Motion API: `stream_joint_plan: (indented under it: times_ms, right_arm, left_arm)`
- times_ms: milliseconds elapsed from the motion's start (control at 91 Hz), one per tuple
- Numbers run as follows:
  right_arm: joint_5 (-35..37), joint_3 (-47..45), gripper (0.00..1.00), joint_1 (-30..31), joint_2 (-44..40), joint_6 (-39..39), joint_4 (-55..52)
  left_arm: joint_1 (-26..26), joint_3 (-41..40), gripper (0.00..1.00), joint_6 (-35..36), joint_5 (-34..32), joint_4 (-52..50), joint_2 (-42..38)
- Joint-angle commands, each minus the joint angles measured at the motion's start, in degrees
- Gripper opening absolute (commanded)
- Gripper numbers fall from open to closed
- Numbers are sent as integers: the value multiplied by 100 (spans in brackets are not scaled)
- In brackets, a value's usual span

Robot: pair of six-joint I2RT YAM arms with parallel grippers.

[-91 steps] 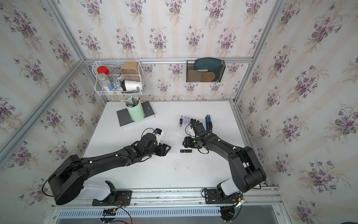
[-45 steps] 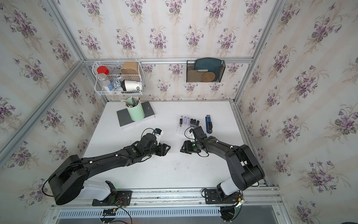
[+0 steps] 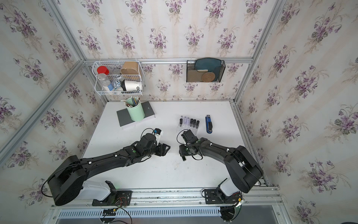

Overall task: Arrange the lipsticks in the organizer
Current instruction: Pick up the lipstick at the center of the board.

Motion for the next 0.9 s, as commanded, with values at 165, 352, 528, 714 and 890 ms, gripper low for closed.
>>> stream_joint_plan:
  times_ms: [165, 352, 528, 714, 890]
  right_arm:
    - [957, 106, 48, 538, 223, -33, -470]
    - [845, 157, 42, 572, 415, -10, -379]
    - [726, 45, 29, 571, 426, -277, -198]
    - [534, -48, 22, 583, 85, -835, 158]
    - [339, -243, 21, 1134, -693, -1737, 869]
  left_arm:
    - [16, -41, 68, 134, -359, -300, -214]
    - [24, -34, 68, 177, -516, -486, -326]
    - [350, -43, 61, 4, -163, -693, -585]
    - [863, 37, 59, -124, 1299, -1022, -850]
    - [1262, -205, 66, -408, 2900, -1169, -1228]
